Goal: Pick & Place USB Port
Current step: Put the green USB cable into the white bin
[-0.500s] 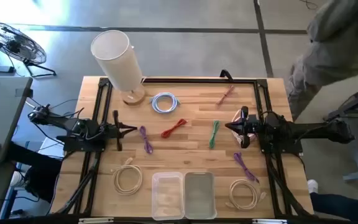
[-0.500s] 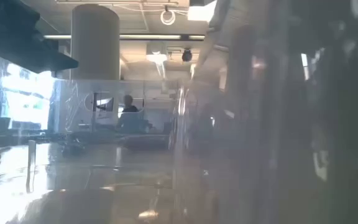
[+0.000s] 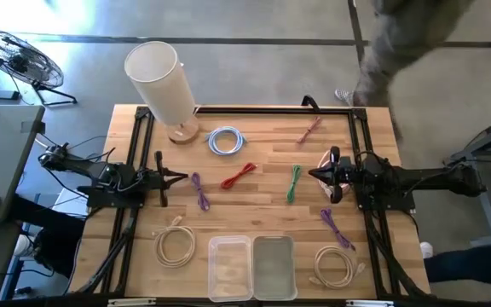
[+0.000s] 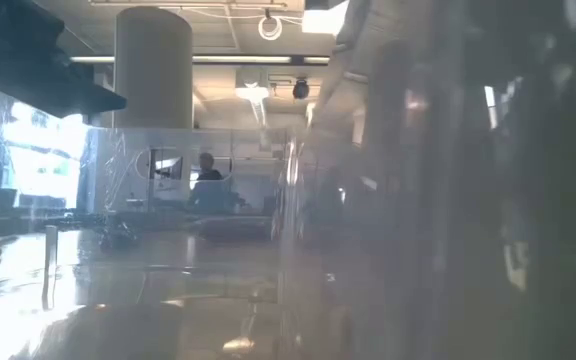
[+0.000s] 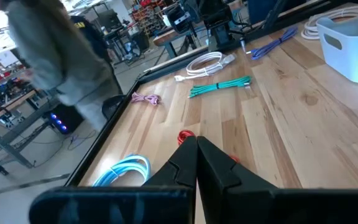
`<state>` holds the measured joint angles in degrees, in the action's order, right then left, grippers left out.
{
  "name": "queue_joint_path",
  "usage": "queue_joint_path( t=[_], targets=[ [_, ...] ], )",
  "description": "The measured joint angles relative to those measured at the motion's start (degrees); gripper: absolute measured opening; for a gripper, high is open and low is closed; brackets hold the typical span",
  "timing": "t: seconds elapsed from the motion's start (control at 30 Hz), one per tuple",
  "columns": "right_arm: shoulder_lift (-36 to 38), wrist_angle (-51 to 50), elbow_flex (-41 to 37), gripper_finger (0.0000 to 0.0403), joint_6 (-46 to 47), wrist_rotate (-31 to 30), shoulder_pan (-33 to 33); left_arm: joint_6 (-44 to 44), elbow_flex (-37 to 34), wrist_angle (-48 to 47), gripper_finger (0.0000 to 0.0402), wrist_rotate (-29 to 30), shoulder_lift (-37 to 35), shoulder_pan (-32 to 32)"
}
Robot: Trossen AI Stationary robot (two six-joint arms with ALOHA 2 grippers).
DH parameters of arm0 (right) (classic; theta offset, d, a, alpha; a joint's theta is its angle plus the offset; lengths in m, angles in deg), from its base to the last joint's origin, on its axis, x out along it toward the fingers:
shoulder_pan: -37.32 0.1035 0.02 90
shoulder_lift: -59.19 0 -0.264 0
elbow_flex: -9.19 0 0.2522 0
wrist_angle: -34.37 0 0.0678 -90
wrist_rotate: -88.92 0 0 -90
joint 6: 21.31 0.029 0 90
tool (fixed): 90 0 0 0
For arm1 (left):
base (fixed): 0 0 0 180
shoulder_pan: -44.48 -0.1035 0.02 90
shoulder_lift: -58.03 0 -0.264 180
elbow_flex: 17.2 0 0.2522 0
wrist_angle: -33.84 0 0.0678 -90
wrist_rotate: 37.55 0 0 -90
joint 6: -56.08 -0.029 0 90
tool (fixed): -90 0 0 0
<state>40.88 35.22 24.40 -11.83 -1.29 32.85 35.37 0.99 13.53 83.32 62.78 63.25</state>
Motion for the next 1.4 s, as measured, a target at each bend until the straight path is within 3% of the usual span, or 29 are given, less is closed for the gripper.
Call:
queue_joint_path(
  t=[0.17, 0.37, 0.53, 0.73, 0.97, 1.13, 1.4],
  targets=[
    [-0.24, -10.07, 6.83, 0.0, -4.49, -0.07, 1.0, 0.0, 0.0, 0.0, 0.0, 0.0, 0.0, 0.0],
    [-3.94, -24.42, 20.88, 0.0, -12.21, -4.35, 2.4, 0.0, -0.04, 0.0, 0.0, 0.0, -0.02, 0.0],
    [-10.2, -41.94, 35.22, 0.0, -5.51, -8.18, 2.16, 0.0, -0.04, 0.0, 0.0, 0.0, -0.02, 0.0],
    [-20.48, -62.51, 50.7, 0.0, -4.99, -12.4, 2.27, -0.13, -0.04, -0.02, 0.0, 0.15, -0.02, 0.0],
    [-32.61, -76.2, 62.89, 0.0004, -2.75, -14.71, 2.25, 0.02, -0.07, -0.02, 0.0, 0.17, -0.02, 0.0],
    [-38.76, -80.36, 66.35, 0.004, -2.39, -16.67, 2.19, 0.09, -0.07, -0.02, 0.0, 0.2, -0.02, 0.0],
    [-46.02, -82.74, 66.17, 0.0149, -6.19, -17.15, 0.94, 0.21, -0.07, 0.03, 0.0, 0.2, -0.02, 0.0]
  ],
)
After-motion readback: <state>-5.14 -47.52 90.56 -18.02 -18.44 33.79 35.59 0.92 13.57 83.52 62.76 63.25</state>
